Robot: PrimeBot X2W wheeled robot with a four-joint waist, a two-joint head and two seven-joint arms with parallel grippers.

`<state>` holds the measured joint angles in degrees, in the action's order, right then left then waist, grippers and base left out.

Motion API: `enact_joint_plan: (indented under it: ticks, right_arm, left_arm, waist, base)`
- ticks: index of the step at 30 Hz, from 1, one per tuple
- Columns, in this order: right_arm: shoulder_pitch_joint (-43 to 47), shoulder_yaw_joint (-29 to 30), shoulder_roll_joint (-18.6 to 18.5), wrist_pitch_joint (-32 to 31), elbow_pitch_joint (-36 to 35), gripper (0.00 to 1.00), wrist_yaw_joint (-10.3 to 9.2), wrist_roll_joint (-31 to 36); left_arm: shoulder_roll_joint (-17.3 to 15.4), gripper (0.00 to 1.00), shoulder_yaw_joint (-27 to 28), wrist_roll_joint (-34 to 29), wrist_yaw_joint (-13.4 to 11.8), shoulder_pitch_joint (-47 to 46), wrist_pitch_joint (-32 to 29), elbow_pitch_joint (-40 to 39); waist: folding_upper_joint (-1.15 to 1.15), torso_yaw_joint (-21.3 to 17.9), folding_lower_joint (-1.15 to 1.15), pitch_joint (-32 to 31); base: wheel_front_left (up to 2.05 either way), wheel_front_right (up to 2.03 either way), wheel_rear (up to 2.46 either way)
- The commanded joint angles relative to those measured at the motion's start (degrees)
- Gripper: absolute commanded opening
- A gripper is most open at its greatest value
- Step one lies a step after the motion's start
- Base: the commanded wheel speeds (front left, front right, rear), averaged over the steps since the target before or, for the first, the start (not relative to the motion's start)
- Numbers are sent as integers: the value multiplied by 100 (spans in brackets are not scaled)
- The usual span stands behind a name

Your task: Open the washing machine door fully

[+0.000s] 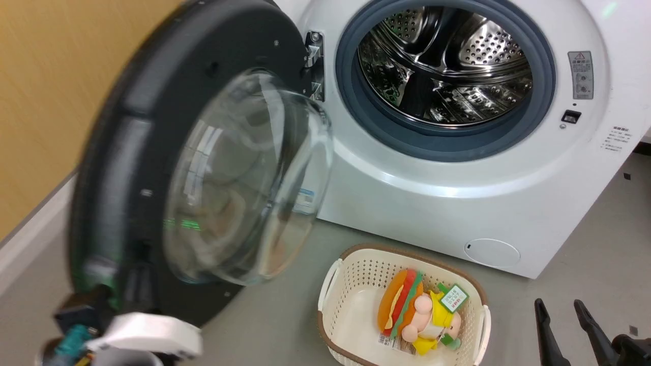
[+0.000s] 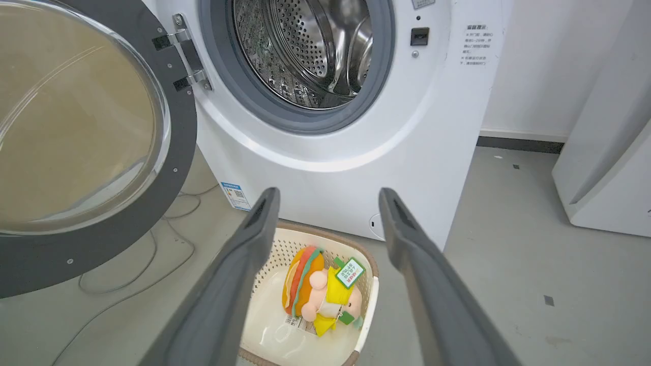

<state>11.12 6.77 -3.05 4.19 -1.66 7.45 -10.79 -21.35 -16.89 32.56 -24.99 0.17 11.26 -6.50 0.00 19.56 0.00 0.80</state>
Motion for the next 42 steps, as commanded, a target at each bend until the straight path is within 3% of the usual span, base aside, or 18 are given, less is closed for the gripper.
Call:
enact_joint_plan:
  ticks: [1, 8, 9, 11, 22, 30, 39, 41, 42]
  right_arm:
    - [-37, -2, 17, -9, -31, 100, 3, 36]
    - [-73, -44, 17, -70, -76, 100, 3, 95]
    - [-104, -75, 17, -105, -117, 100, 3, 198]
    - [-124, -94, 17, -124, -141, 100, 3, 223]
    - [-166, -83, 17, -128, -102, 100, 3, 211]
    - [-181, -123, 17, -78, -12, 100, 3, 197]
    - [-124, -152, 17, 7, 66, 100, 3, 151]
    - [-130, -166, 17, 12, 66, 100, 3, 175]
    - [-130, -166, 17, 14, 61, 100, 3, 184]
  left_arm:
    - [-101, 0, 165, 88, 76, -145, 61, 142]
    - [-392, 0, 586, 314, 615, -607, 243, 1015]
    - [-444, 0, 799, 375, 853, -762, 320, 1388]
    - [-485, 0, 934, 389, 1032, -844, 348, 1680]
    - [-471, 0, 2027, -25, 1693, -1253, 373, 2771]
    - [-59, 0, 2434, -567, 1886, -1022, 373, 2910]
    - [651, 0, 2078, -995, 1666, 57, 318, 1909]
    - [774, 39, 1964, -1016, 1612, 355, 218, 1627]
    - [835, 85, 1917, -1030, 1576, 493, 192, 1475]
  waist:
    - [0, -31, 0, 10]
    - [0, -152, 0, 98]
    - [0, -229, 0, 137]
    - [0, -272, 0, 163]
    - [0, -364, 0, 157]
    - [0, -414, 0, 77]
    - [0, -467, 0, -94]
    - [0, -504, 0, -125]
    - [0, -519, 0, -137]
  base:
    - [0, 0, 0]
    - [0, 0, 0]
    - [0, 0, 0]
    - [0, 0, 0]
    - [0, 0, 0]
    - [0, 0, 0]
    - [0, 0, 0]
    - [0, 0, 0]
    - [0, 0, 0]
